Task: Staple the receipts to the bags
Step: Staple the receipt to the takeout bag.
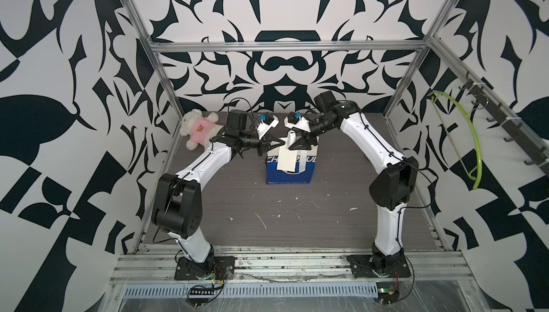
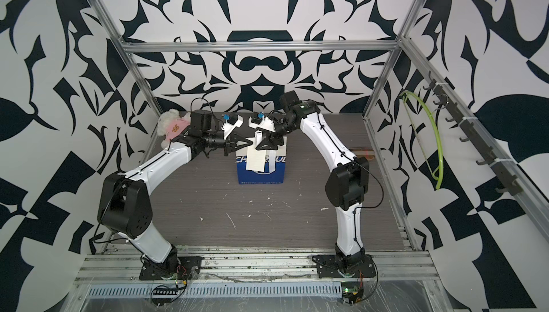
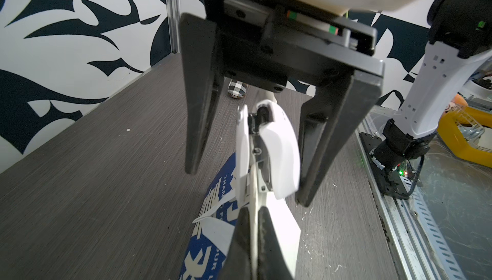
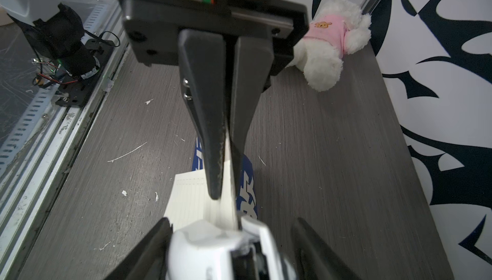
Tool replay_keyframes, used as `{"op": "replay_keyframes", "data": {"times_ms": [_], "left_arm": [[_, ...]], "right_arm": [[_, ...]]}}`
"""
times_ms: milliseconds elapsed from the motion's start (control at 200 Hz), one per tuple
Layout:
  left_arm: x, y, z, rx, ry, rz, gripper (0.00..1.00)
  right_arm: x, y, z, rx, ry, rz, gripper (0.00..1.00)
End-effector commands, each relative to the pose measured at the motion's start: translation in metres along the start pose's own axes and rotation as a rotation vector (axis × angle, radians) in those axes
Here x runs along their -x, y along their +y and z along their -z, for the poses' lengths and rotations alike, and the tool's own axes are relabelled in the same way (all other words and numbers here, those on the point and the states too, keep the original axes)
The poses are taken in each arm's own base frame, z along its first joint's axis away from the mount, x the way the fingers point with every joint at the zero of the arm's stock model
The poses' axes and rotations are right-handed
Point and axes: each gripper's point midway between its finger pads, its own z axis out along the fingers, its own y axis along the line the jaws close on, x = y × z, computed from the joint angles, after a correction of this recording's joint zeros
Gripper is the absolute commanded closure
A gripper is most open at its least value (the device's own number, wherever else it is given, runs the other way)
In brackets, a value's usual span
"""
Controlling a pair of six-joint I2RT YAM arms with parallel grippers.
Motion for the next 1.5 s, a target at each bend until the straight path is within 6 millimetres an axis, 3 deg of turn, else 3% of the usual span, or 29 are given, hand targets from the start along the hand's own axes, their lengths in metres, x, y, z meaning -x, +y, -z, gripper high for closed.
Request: {"op": "replay_keyframes", "data": {"times_ms": [0,340,500,560,595,860,1495], "left_arm": [[0.001,-0.008,0.004,-0.017,0.012,0.011,1.00],[0.000,-0.005,0.003,-0.011,0.016,0.014,1.00],[0.000,-0.004,0.002,-0.010,0.015,0.012,1.00],[0.000,-0.004,0.002,-0.010,0.015,0.012,1.00],[0.000,-0.004,0.002,-0.009,0.015,0.011,1.00],[0.001,-0.003,0.002,-0.007,0.014,0.008,1.00],[0.003,-0.002,0.003,0.008,0.008,-0.013,1.00]], "right_arm": [[0.019,0.007,0.012,-0.002,-0.027,0.017,0.29],[0.016,0.012,0.010,0.033,-0.026,-0.020,0.46],[0.014,0.013,0.010,0.036,-0.018,-0.035,0.62],[0.013,0.013,0.010,0.038,-0.015,-0.040,0.78],[0.012,0.014,0.009,0.042,-0.012,-0.041,1.00],[0.015,0.020,0.010,0.070,-0.040,-0.034,1.00],[0.019,0.002,0.001,-0.068,-0.061,-0.220,1.00]]}}
